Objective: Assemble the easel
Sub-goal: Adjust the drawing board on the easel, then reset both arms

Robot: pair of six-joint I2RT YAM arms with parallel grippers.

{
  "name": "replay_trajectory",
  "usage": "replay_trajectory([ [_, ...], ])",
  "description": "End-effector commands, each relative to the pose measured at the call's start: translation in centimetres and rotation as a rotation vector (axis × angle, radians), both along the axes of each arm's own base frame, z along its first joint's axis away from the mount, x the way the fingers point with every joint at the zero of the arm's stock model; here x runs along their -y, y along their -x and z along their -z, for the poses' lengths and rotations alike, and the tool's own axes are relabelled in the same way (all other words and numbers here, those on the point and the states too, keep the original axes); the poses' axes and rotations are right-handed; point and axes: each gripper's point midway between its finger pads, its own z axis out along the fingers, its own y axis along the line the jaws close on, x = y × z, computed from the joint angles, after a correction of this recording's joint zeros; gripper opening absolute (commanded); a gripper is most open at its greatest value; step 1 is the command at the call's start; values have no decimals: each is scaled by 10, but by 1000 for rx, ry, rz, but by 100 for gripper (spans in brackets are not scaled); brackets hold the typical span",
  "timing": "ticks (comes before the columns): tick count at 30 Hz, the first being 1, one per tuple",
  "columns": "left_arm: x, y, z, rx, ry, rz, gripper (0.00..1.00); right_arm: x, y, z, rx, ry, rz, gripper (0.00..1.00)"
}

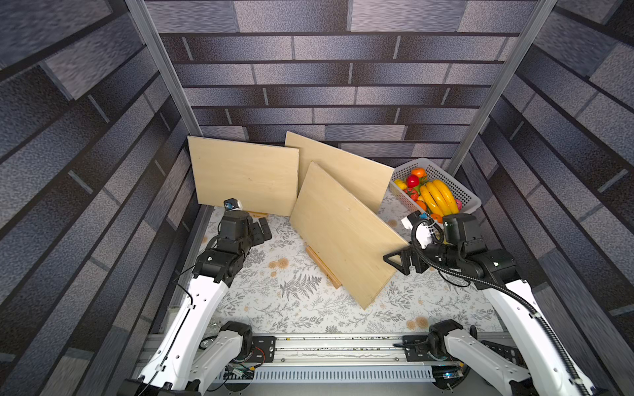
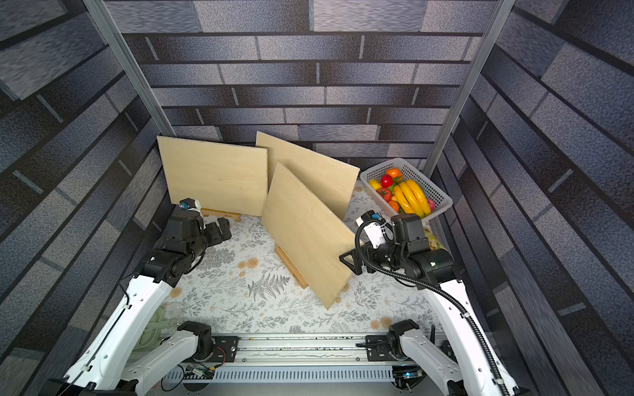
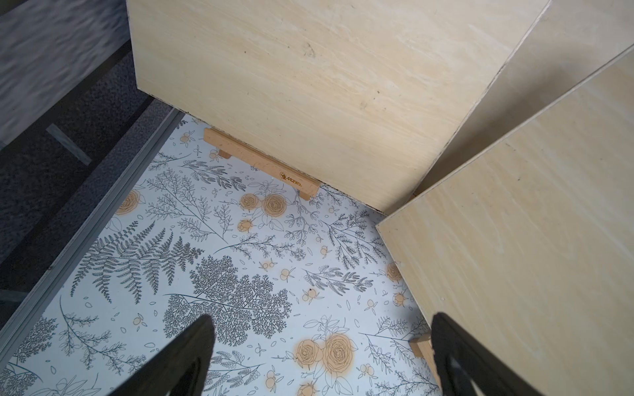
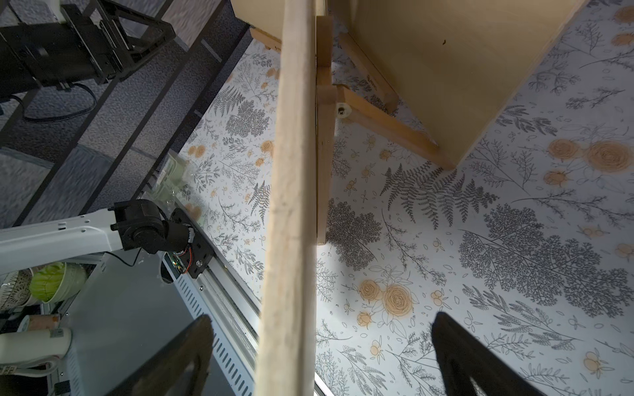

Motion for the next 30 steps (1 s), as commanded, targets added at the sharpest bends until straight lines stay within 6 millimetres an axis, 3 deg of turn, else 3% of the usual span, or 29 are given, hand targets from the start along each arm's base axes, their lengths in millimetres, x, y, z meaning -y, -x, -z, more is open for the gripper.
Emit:
replay_trajectory([
  [1, -2, -4, 1, 12, -18, 5, 100, 3, -3, -17, 37, 15, 17, 100],
  [5, -2, -8, 2, 17, -9, 2, 100, 12, -7, -11, 31, 74, 49, 100],
  [9, 0, -11, 3, 16, -6, 7, 100, 28, -12, -21, 87, 131, 125, 100],
  [17, -4, -19, -1, 33, -5, -1, 100, 36, -35, -83, 173, 64, 234, 100],
  [21, -12, -23, -6, 54, 0, -22, 100, 44, -66, -112, 197, 35, 351, 100],
  [24, -22, -24, -8, 77, -1, -53, 100, 59, -99, -106, 136, 77, 481, 100],
  [26, -31, -23, -8, 100, -3, -82, 100, 79, -125, -93, 79, 131, 620, 100],
  [30, -46, -22, 0, 119, -6, -129, 100, 104, -157, -69, -6, 127, 785, 100],
])
